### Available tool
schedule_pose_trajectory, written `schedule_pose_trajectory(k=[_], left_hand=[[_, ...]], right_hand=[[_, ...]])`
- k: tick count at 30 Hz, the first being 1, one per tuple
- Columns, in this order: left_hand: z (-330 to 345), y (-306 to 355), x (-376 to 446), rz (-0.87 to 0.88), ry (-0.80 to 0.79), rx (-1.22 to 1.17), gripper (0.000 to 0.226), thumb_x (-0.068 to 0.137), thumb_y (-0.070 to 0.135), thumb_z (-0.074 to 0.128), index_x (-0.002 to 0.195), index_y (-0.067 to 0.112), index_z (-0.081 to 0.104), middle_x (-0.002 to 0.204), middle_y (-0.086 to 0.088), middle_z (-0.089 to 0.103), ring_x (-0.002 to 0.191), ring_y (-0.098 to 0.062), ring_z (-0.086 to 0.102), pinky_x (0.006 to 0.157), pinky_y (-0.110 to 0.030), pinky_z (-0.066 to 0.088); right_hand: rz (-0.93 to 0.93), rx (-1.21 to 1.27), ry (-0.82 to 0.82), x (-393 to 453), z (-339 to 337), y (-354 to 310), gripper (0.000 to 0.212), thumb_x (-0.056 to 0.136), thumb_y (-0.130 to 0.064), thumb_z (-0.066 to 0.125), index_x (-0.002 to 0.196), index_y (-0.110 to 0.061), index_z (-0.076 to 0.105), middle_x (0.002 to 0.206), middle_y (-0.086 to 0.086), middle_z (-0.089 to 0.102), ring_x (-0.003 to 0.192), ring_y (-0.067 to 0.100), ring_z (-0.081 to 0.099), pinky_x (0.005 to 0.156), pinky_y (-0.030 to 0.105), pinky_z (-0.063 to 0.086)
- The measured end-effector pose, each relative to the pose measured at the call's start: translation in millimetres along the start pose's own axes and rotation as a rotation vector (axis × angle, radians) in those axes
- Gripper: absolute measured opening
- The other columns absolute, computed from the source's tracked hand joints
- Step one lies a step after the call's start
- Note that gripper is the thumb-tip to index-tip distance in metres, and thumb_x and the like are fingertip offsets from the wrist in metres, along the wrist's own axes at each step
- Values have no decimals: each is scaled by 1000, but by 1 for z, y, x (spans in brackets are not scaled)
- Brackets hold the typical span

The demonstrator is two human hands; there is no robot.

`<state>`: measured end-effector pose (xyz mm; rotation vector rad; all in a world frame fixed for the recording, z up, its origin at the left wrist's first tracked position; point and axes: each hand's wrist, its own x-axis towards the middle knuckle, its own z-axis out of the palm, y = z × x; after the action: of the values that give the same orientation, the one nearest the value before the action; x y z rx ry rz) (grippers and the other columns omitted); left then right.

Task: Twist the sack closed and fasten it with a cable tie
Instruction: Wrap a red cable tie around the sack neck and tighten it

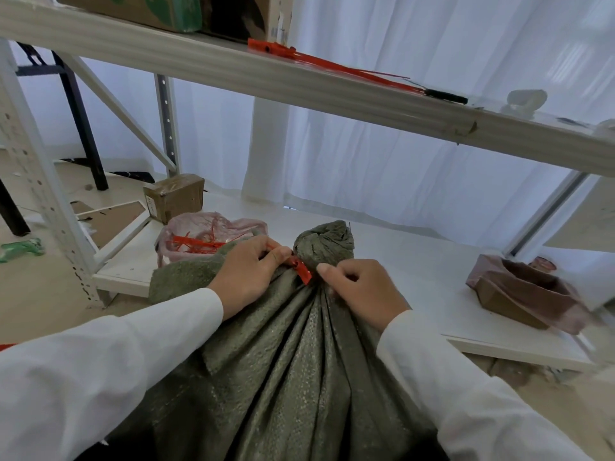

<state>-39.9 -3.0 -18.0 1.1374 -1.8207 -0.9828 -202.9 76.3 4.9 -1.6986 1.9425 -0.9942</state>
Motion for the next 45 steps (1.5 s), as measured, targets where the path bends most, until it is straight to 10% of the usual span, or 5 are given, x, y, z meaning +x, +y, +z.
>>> schedule_pose_trajectory(k=[8,16,27,33,45], left_hand=[[1,-5,-3,-113,-71,-235,19,91,24,56,73,20,63,76,5,65,74,-11,58,72,-28,43],[-4,-11,-8,-65,-137,-275,10,79,16,71,71,18,66,63,13,65,60,2,57,62,-10,44],[-21,-5,-1,175,-219,148,11,81,21,68,70,26,67,76,8,69,69,-3,60,70,-19,47],[-15,-3,-6,198,-209,240,15,83,17,62,71,26,58,73,11,60,64,1,52,61,-13,37],[-13,-19,-15,335,-144,401,31,71,53,38,76,30,57,83,13,61,77,-6,56,69,-26,46]], right_hand=[[298,281,-284,12,-1,25,77,50,-57,78,113,-18,58,107,-2,69,97,13,66,96,38,49],[237,389,-58,17,15,22,46,57,-28,86,98,-17,68,96,-3,73,87,10,69,80,27,52],[191,187,-116,25,18,17,102,34,-71,80,120,-25,47,112,-9,65,103,12,63,95,40,49],[243,279,-24,12,21,-2,112,53,-49,84,136,-29,11,126,-3,47,115,17,51,103,36,40],[136,123,-61,13,22,-13,100,64,-20,79,135,-28,8,112,-2,49,102,18,54,86,25,39]])
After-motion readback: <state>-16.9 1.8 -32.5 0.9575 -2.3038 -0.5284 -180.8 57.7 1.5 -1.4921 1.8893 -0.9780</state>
